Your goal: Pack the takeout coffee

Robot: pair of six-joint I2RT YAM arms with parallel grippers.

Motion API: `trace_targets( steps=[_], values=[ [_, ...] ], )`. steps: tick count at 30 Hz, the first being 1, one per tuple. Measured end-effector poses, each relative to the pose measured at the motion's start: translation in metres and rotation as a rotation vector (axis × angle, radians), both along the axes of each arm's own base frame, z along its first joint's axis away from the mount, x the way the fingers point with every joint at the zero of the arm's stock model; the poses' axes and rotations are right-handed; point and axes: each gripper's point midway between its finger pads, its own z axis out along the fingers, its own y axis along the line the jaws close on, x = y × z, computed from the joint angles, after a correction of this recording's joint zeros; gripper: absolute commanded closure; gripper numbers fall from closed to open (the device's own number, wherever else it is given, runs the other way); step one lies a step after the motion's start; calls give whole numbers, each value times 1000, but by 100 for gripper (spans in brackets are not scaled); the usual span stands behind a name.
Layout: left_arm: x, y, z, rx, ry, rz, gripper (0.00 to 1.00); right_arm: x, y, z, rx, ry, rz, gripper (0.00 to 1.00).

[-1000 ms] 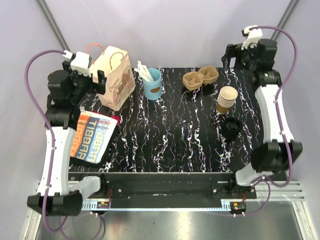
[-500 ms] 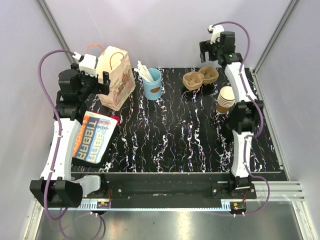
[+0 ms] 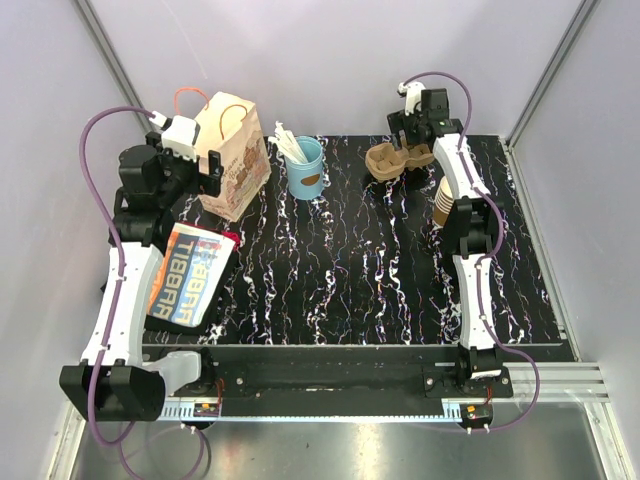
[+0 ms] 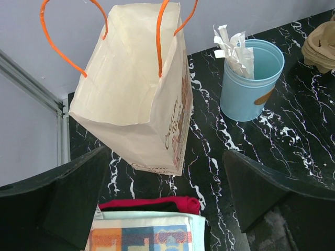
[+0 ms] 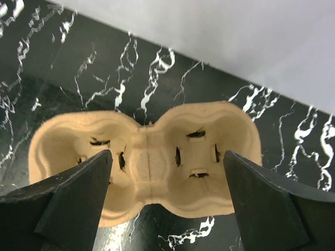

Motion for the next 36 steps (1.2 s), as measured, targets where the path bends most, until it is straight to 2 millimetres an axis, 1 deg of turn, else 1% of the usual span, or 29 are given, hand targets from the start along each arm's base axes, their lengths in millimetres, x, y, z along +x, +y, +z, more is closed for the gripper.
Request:
trace_targets(
  steps=[4, 5, 11, 19, 21, 26, 28, 32, 36],
  values=[
    [2, -3, -3, -11, 10, -15, 1, -5, -1, -19, -12, 42, 5, 16],
    [3, -4, -4, -12, 12, -17, 1, -6, -1, -20, -12, 46, 6, 19],
    [3, -5, -5, -14, 14, -24, 1, -16, 3, -43, -12, 105, 32, 21],
    [3, -6, -5, -22, 16, -25, 1, -17, 6, -46, -26, 110, 50, 26],
    [3, -6, -5, -24, 16, -25, 1, -16, 6, -48, -28, 110, 51, 29],
    [3, -6, -5, -25, 17, -25, 1, -13, 7, -58, -30, 117, 52, 32],
    [3, -6, -5, -25, 16, -24, 1, -12, 7, -62, -30, 120, 52, 35],
    [3, -6, -5, -25, 16, -25, 1, -12, 7, -68, -29, 129, 50, 39],
    [3, -6, -5, -25, 16, -26, 1, -11, 7, -67, -25, 121, 48, 41]
  ],
)
